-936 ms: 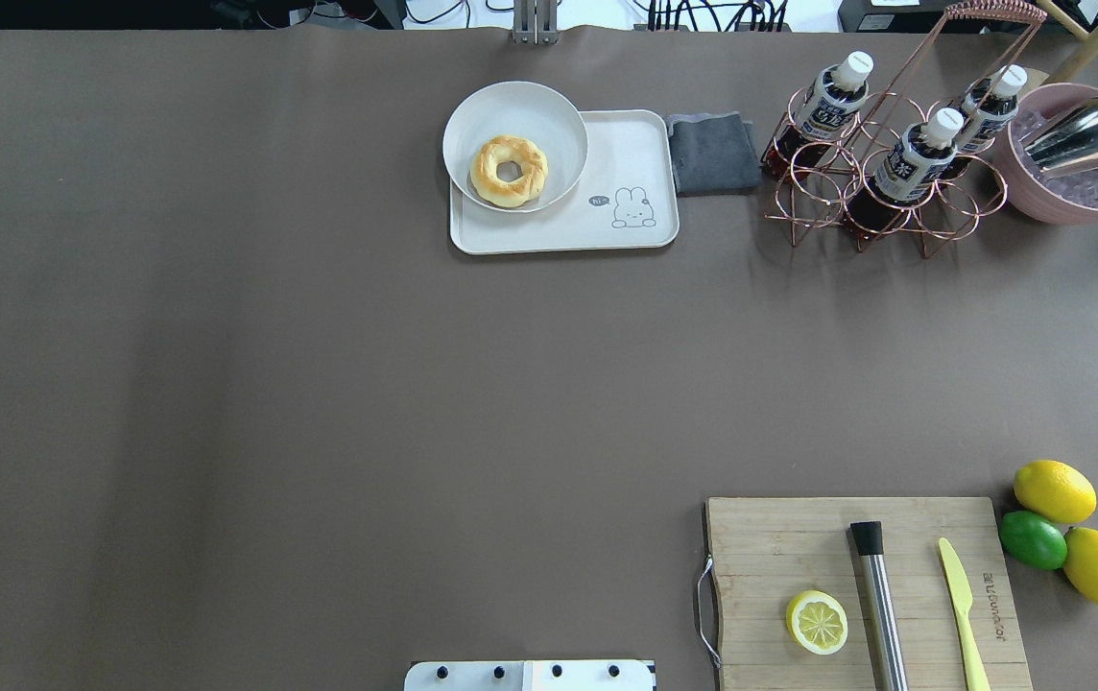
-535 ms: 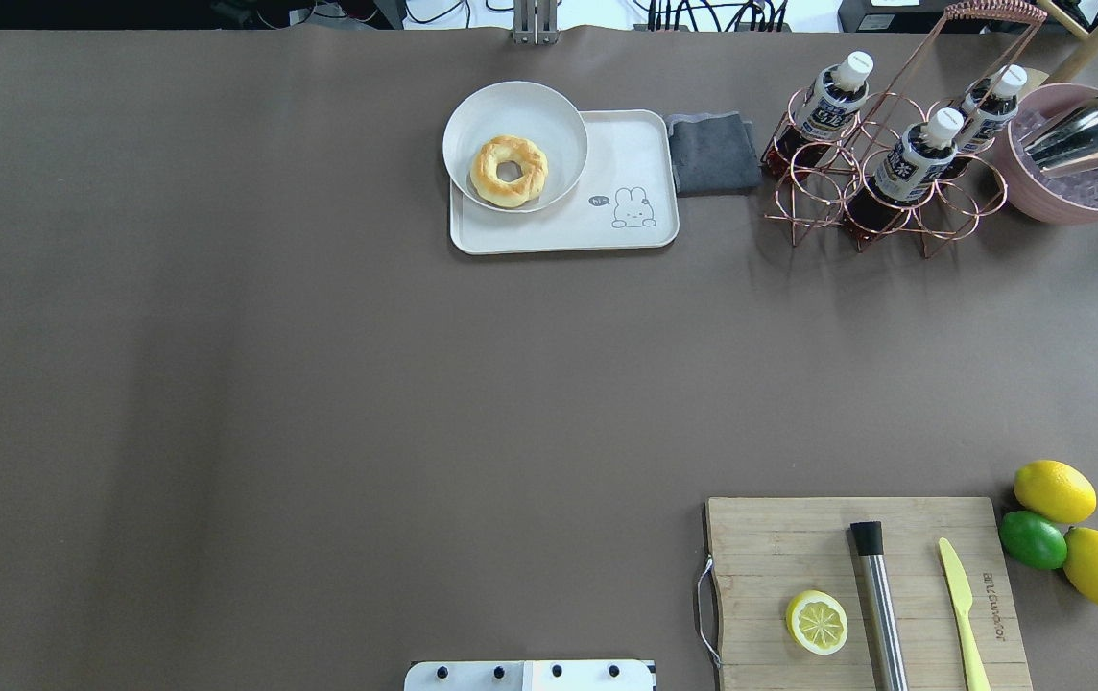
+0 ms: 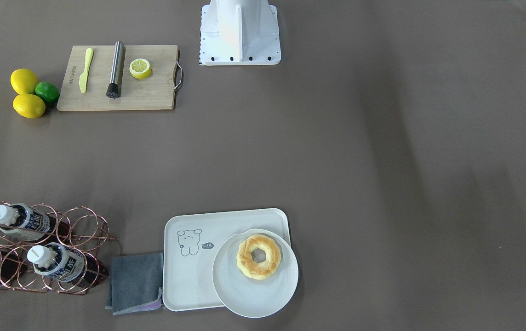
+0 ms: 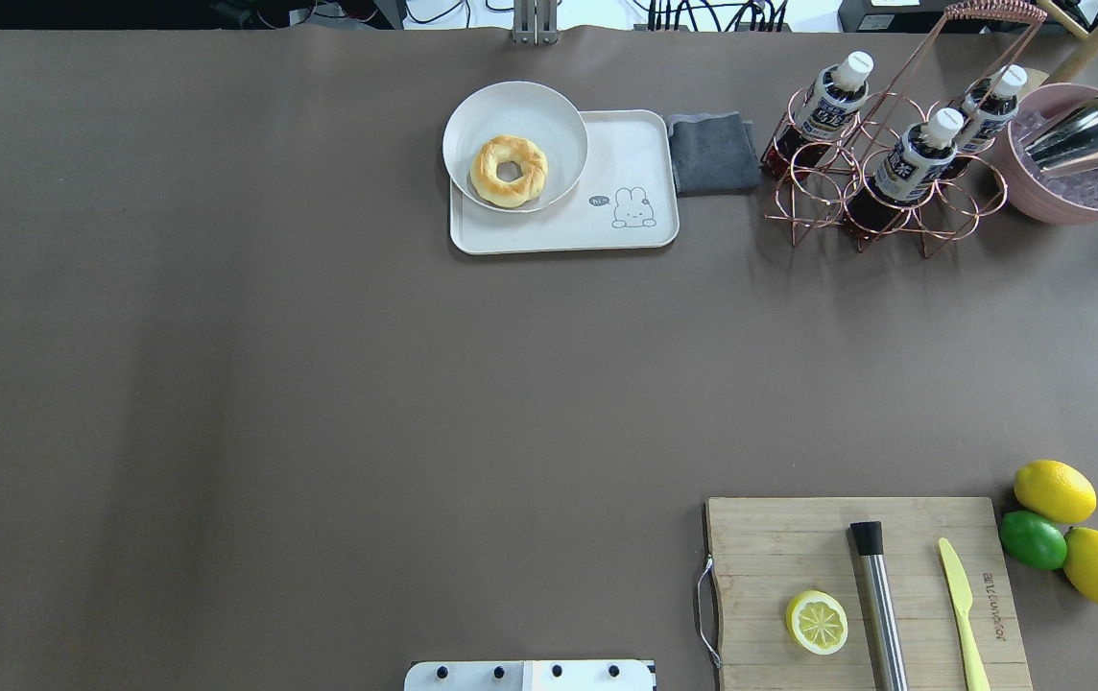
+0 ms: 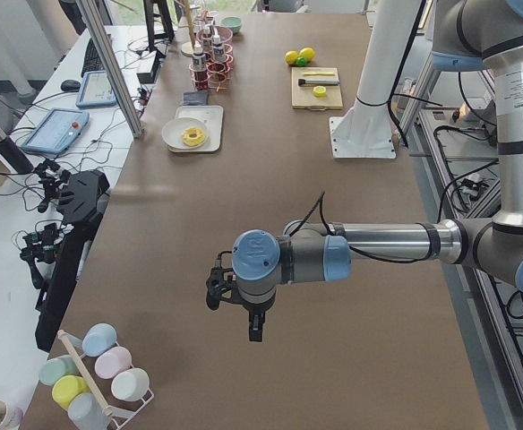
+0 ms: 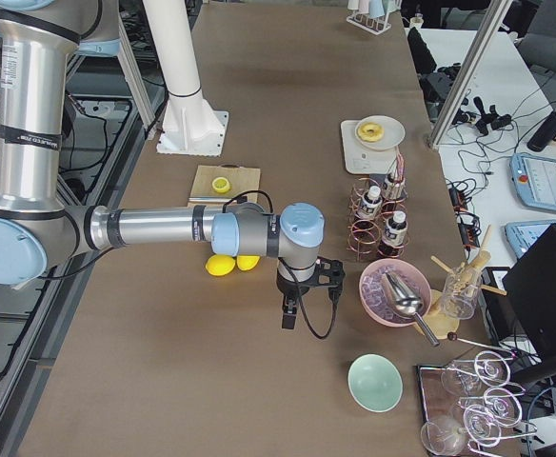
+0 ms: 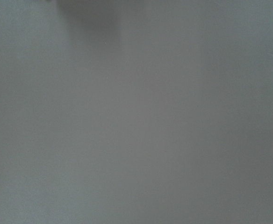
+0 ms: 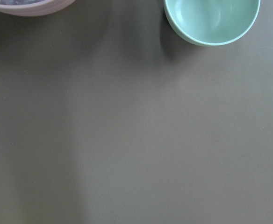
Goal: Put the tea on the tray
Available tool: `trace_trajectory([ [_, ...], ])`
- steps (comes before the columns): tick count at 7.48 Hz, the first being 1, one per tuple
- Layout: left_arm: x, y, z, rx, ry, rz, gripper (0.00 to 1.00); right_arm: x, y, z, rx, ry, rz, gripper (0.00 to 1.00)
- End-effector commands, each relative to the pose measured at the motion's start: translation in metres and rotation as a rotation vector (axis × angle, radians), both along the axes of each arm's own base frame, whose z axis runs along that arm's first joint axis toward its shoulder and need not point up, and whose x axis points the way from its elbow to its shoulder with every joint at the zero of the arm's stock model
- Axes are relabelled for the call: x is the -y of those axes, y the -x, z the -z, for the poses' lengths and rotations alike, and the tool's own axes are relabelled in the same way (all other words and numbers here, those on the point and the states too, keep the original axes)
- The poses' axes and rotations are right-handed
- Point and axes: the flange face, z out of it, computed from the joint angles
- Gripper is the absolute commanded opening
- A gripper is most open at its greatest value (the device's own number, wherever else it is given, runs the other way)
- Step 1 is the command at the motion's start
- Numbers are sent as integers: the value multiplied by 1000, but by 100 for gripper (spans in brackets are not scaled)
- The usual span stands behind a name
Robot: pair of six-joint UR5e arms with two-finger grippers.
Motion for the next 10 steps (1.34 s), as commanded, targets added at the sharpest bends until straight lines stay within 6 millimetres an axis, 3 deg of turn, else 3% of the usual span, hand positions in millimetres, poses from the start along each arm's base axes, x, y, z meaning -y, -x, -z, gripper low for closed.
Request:
trace_trajectory([
  [1,2,0,4,0,-8,2,99,0,1,3,12,-7,1,100],
  [3,7,1,11,3,-22,3,99,0,3,6,38,-9,5,100],
  [6,9,1,12,5,-18,6,99,-4,6,28,132,-103,14,100],
  [8,10,15,32,-4,-87,35,99,-17,0,24,141,-182,14,100],
  [10,16,17,35,-11,-91,44,99,-29,5,20,223,-208,18,100],
])
